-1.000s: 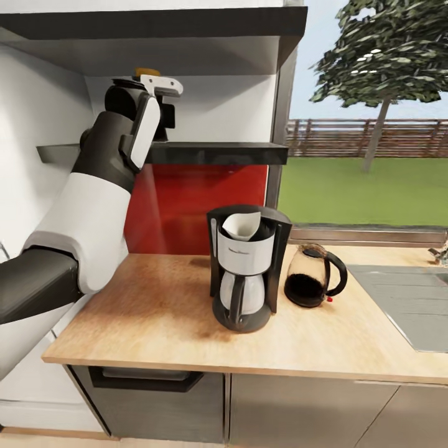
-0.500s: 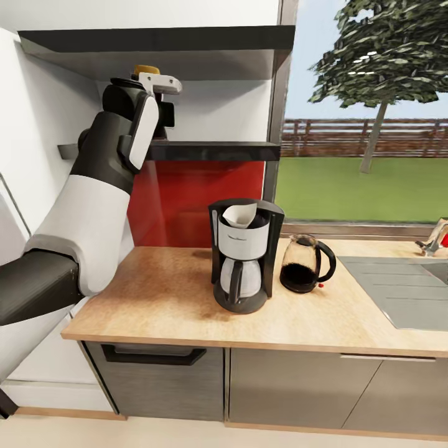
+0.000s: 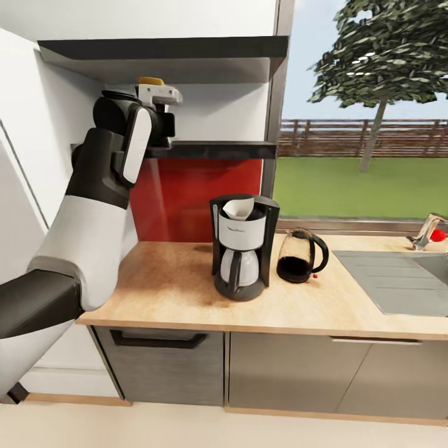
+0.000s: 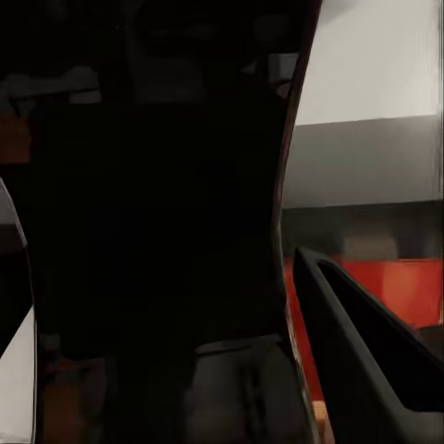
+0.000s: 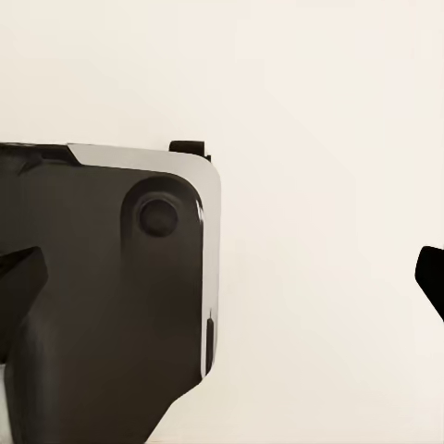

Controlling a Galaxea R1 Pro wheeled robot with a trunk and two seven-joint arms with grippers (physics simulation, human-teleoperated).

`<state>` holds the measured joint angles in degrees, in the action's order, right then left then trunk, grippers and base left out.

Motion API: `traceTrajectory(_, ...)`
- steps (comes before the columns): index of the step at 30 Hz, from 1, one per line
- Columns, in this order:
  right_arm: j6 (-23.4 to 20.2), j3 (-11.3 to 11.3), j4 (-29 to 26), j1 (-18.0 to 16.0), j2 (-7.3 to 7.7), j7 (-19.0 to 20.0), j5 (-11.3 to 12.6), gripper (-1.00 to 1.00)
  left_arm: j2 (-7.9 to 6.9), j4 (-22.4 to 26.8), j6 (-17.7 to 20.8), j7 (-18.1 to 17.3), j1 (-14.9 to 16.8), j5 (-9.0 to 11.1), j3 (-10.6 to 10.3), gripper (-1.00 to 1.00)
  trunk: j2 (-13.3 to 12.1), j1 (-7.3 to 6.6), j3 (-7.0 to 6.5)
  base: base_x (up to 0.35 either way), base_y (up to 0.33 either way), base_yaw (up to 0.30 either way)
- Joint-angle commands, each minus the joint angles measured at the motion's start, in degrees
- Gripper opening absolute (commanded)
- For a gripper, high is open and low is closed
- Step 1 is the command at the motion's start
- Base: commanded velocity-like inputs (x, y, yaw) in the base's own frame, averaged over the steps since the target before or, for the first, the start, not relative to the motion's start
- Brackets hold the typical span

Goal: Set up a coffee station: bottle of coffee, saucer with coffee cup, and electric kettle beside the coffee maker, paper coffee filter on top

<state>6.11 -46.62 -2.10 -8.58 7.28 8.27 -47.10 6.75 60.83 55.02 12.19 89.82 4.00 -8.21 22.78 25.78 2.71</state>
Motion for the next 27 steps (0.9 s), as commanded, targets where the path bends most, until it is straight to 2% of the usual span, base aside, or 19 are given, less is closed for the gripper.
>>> traceTrajectory(1, 0.13, -0.49, -0.01, -0.03, 0.01, 0.25, -0.37, 1.0, -0.04, 0.05, 0.19, 0.39, -0.1, 0.31, -0.06, -1.0, 0.14, 0.0, 0.14, -0.334, 0.0, 0.0)
traceTrajectory(7, 0.13, -0.49, -0.01, -0.03, 0.01, 0.25, -0.37, 1.0, -0.19, 0.64, 0.18, 0.38, -1.77, 0.31, 0.0, -1.0, 0.14, 0.0, 0.14, -0.254, 0.0, 0.0)
traceTrajectory(12, 0.13, -0.48, -0.01, -0.03, 0.01, 0.25, -0.37, 1.0, -2.47, 2.67, 0.18, 0.27, -5.35, 0.48, 0.04, -1.0, 0.14, 0.0, 0.14, -0.028, 0.0, 0.0)
traceTrajectory(16, 0.13, -0.45, -0.01, -0.03, 0.01, 0.25, -0.37, 1.0, -3.19, 5.14, 0.21, 0.22, -8.23, 0.51, 0.04, -1.0, 0.14, 0.0, 0.14, -0.003, 0.0, 0.0)
traceTrajectory(19, 0.13, -0.41, -0.01, -0.03, 0.01, 0.26, -0.38, 1.0, -3.66, 8.61, 0.18, 0.2, -13.16, 0.55, 0.19, -1.0, 0.14, 0.0, 0.14, 0.0, 0.0, 0.0)
traceTrajectory(20, 0.13, -0.4, -0.01, -0.03, 0.01, 0.31, -0.39, 1.0, -3.72, 10.94, 0.15, 0.19, -16.32, 0.54, 0.31, -1.0, 0.14, 0.0, 0.14, 0.0, 0.0, 0.0)
traceTrajectory(21, 0.13, -0.4, -0.01, -0.03, 0.01, 0.32, -0.4, 1.0, -3.73, 11.87, 0.03, 0.18, -17.99, 0.55, 0.32, -1.0, 0.14, 0.0, 0.14, 0.0, 0.0, 0.0)
traceTrajectory(27, 0.21, -0.4, 0.05, -0.03, -0.02, 0.34, -0.37, 1.0, -3.67, 14.42, -0.68, 0.26, -27.83, 0.57, 0.1, -1.0, 0.14, 0.0, 0.14, 0.0, 0.0, 0.0)
